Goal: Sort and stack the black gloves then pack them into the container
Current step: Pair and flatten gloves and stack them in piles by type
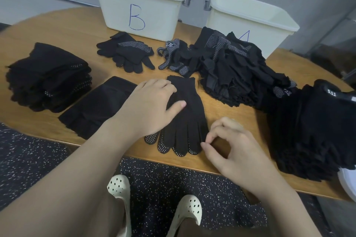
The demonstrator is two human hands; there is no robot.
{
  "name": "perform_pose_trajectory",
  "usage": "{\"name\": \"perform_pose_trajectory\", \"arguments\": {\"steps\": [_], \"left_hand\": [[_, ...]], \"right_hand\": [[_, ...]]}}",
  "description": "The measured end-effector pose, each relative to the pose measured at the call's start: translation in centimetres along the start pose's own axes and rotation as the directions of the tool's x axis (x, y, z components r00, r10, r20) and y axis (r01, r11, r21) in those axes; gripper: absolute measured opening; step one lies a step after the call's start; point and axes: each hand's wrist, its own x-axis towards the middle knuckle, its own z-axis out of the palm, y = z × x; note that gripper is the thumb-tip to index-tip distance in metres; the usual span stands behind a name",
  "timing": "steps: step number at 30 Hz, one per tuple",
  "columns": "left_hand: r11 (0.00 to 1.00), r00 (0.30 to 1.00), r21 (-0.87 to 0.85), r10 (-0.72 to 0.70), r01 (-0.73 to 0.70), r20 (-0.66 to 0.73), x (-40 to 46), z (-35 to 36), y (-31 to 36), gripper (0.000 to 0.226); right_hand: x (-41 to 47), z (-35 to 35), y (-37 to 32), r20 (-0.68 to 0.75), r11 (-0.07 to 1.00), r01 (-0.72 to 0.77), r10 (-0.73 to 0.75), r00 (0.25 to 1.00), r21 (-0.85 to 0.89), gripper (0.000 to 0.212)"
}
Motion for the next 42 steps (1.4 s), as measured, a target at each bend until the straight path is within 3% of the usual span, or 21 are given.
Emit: {"name": "perform_pose_trajectory", "arguments": {"steps": [2, 5, 11, 19, 31, 38, 40, 42], "left_hand": [[0.999, 0.999, -0.032, 0.001, -0.002, -0.035, 1.1, -0.3, -0.8, 0.042], [0.999, 0.996, -0.049, 0.015, -0.019, -0.082, 2.9, -0.3, -1.7, 0.035], [0.997, 0.994, -0.073, -0.019, 0.011, -0.104, 5.3, -0.1, -1.9, 0.028], [0.991, 0.995, -0.129, -0.048, 0.036, -0.084, 6.3, 0.5, -2.8, 0.026], [0.981, 0.983, -0.190, 0.003, -0.038, -0.182, 5.6, 0.8, -3.0, 0.018], [0.973, 0.976, -0.213, 0.047, -0.093, -0.212, 5.3, 0.7, -3.0, 0.014], [0.968, 0.975, -0.230, 0.050, -0.101, -0.217, 5.1, 0.8, -3.1, 0.012], [0.960, 0.971, -0.255, 0.055, -0.115, -0.232, 4.9, 0.9, -3.2, 0.012]], "right_hand": [[0.3, 0.3, -0.3, -0.071, 1.000, 0.004, -0.003, 0.997, 0.011, 0.013], [1.4, 1.2, -1.0, -0.125, 0.999, 0.020, -0.024, 0.992, -0.033, 0.028], [4.5, 3.2, -2.1, 0.155, 0.983, 0.096, -0.071, 0.985, -0.159, 0.068], [5.0, 3.8, -2.4, 0.349, 0.940, 0.158, -0.044, 0.936, -0.303, 0.066], [1.3, 3.7, -5.2, 0.500, 0.922, 0.357, -0.240, 0.832, -0.151, 0.062], [0.2, 3.5, -6.0, 0.398, 0.941, 0.338, -0.317, 0.861, 0.019, 0.056], [0.0, 3.5, -5.9, 0.282, 0.952, 0.305, -0.304, 0.910, 0.042, 0.052], [0.6, 3.3, -5.2, 0.077, 0.970, 0.235, -0.239, 0.968, 0.056, 0.044]]}}
